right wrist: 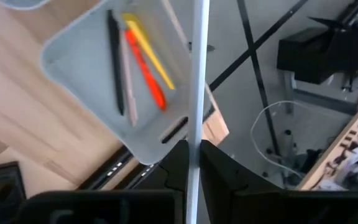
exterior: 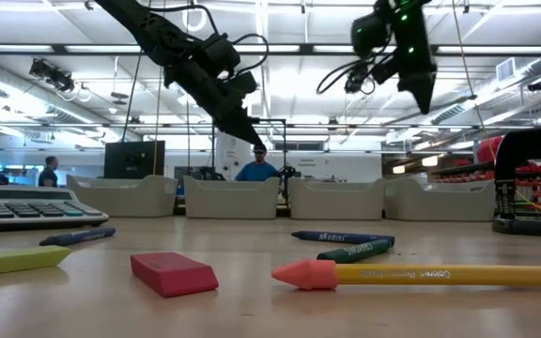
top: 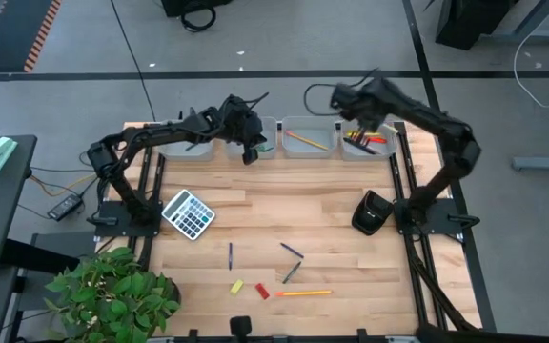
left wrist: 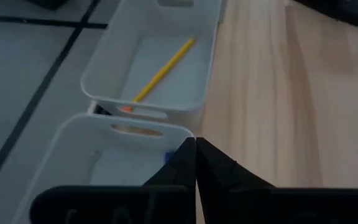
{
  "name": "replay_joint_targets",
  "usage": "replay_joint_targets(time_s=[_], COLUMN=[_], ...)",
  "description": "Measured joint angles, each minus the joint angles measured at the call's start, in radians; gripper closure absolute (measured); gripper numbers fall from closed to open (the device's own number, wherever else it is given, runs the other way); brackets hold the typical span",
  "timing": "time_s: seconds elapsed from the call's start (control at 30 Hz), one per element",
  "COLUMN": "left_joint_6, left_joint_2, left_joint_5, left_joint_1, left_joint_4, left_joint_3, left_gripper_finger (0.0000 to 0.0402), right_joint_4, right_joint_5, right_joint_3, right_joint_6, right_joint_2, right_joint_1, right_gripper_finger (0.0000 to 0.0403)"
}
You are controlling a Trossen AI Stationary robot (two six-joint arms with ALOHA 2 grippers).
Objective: Sort crayons/erasers/pens/pencils in bins
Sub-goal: Put the white pencil into the gray bin
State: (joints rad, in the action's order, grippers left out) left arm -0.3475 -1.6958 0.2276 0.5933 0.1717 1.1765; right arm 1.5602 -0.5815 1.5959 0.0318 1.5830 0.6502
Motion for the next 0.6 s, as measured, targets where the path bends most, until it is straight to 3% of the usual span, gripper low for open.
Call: replay_joint_targets(time_s=[0.27, 0.4, 0.5, 0.6], left_joint_6=[0.061, 0.130, 0.154, 0.172], left_joint_2=[0.000, 0.000, 0.000, 0.000], left_joint_5=[0.001, 0.001, 0.001, 0.002], left_joint_1=[0.001, -0.021, -0.040, -0.059], left_joint_4=[-0.014, -0.011, -0.024, -0.060], left_joint_3=[0.003, 0.003, 0.003, 0.003], left_gripper_finger=[0.0371, 0.0367, 0.0373, 0.0379], right_joint_4=[0.005, -0.003, -0.020, -0.044], right_joint_5=[0.009, 0.107, 0.150, 0.121], right_joint_3=[0.000, -0.007, -0.074, -0.167], right_joint_6=[0.133, 0.145, 0.176, 0.208], right_joint_2=[-0.095, -0.079, -0.062, -0.053], right_joint_1=[0.103, 0.160, 0.194, 0.218], right_gripper_finger=[0.0366, 0.0366, 0.0366, 0.0366])
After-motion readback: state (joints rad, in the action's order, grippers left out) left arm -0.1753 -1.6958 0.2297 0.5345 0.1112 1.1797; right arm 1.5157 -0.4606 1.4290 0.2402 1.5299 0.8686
